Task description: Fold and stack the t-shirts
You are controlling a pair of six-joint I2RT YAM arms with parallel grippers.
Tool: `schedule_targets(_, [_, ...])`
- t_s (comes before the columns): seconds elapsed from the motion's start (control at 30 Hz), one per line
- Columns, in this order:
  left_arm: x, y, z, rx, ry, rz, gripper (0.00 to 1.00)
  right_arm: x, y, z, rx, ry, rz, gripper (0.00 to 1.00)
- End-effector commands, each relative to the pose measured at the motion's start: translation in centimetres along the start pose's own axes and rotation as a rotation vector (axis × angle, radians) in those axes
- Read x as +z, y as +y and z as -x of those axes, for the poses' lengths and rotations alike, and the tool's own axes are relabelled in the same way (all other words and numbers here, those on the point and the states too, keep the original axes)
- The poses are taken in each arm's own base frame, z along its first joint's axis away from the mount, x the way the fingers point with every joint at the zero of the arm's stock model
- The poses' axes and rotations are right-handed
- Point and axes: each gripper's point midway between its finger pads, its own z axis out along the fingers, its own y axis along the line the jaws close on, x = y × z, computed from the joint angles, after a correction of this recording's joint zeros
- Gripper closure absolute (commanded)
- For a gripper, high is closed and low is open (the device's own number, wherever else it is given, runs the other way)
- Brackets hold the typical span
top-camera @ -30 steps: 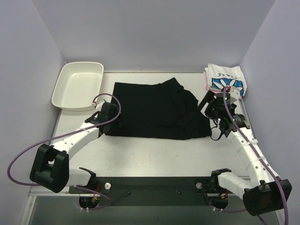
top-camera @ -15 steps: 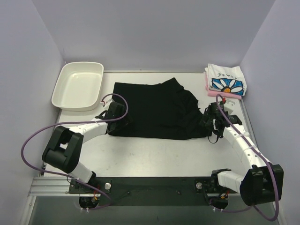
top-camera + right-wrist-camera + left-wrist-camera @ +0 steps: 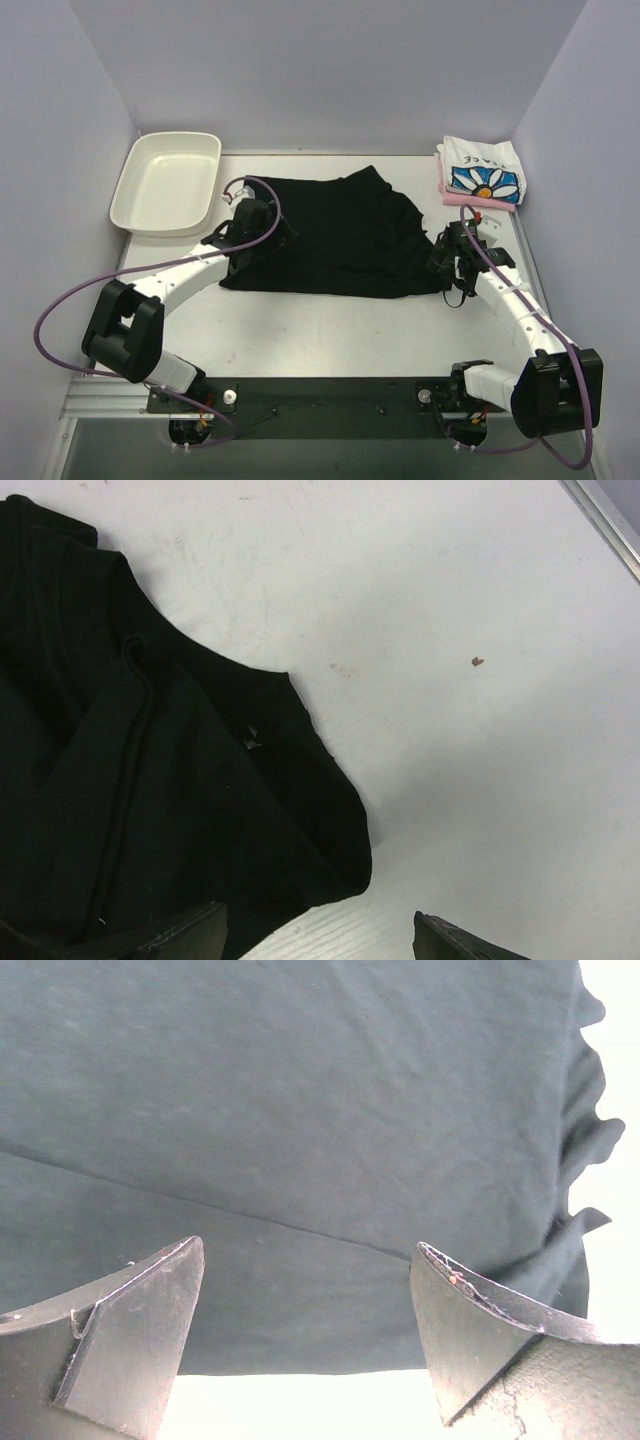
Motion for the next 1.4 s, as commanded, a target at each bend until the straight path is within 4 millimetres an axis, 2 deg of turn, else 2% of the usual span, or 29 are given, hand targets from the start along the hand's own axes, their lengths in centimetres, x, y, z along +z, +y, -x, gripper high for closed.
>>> schedule_targets(0.0, [0.2, -1.6, -0.9, -0.008, 0.024, -0.03, 0.07, 0.2, -0.8, -0.4, -0.008, 0.005, -0.022, 0.26])
schedule_targets(0.1, [0.9, -1.3, -2.4, 0.004, 0.057, -0.017, 0.07, 0.3, -0.9, -0.5, -0.005, 0.014, -0.028, 0.26])
schedule_targets(0.27, [2.1, 0.3, -4.7, 0.006, 0.101, 0.014, 0.07, 1.3, -1.4, -1.6, 0.003, 0.062, -0.047, 0.27])
schedule_targets(0.47, [2.9, 2.1, -5.9, 0.014, 0.117, 0.049, 0.07, 2.3, -1.9, -2.9, 0.048, 0.116, -0.038, 0.41])
schedule_targets(0.5, [3.0, 2.1, -6.0, 0.014, 0.117, 0.049, 0.07, 2.5, -2.1, -2.9, 0.059, 0.12, -0.043, 0.49])
schedule_targets(0.53, [3.1, 2.5, -6.2, 0.016, 0.121, 0.059, 0.07, 2.8, -2.3, -3.2, 0.063, 0.135, -0.047, 0.52])
schedule_targets(0.67, [3.4, 3.2, -6.9, 0.017, 0.137, 0.072, 0.07, 3.2, -2.2, -3.3, 0.071, 0.15, -0.046, 0.58])
schedule_targets(0.87, [3.8, 3.5, -7.0, 0.03, 0.138, 0.079, 0.07, 3.3, -2.2, -3.0, 0.074, 0.146, -0.049, 0.58])
schedule_targets(1.07, [4.2, 4.3, -7.5, 0.026, 0.147, 0.092, 0.07, 3.9, -1.1, -2.9, 0.075, 0.157, -0.018, 0.58])
schedule_targets(1.37, [4.0, 6.9, -8.4, 0.019, 0.171, 0.144, 0.07, 5.0, -0.7, -3.5, 0.066, 0.18, -0.025, 0.58])
